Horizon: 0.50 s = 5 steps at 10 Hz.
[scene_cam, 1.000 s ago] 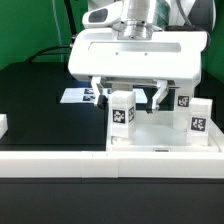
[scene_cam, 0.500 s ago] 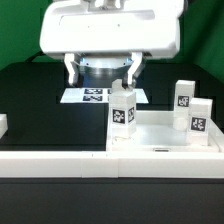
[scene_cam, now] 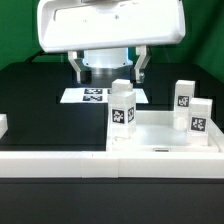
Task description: Assemble square table
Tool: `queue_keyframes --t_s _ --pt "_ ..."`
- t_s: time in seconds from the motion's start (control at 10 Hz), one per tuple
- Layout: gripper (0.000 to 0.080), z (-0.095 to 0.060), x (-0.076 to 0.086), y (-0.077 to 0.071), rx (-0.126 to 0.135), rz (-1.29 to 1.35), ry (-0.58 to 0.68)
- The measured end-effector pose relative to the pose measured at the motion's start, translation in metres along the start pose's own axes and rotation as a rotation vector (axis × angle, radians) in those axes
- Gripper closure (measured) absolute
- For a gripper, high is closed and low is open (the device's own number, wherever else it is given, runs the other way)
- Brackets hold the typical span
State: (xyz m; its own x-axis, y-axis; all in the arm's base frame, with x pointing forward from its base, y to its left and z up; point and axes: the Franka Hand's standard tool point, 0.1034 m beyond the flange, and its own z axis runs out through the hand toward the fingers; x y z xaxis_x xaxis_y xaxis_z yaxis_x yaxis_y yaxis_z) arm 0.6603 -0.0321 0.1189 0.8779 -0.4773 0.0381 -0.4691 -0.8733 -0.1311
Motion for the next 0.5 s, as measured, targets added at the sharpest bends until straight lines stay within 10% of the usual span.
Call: queue_keyframes --t_s 0.5 --pt "0.0151 0.013 -0.003 0.001 -0.02 0.019 -0.036"
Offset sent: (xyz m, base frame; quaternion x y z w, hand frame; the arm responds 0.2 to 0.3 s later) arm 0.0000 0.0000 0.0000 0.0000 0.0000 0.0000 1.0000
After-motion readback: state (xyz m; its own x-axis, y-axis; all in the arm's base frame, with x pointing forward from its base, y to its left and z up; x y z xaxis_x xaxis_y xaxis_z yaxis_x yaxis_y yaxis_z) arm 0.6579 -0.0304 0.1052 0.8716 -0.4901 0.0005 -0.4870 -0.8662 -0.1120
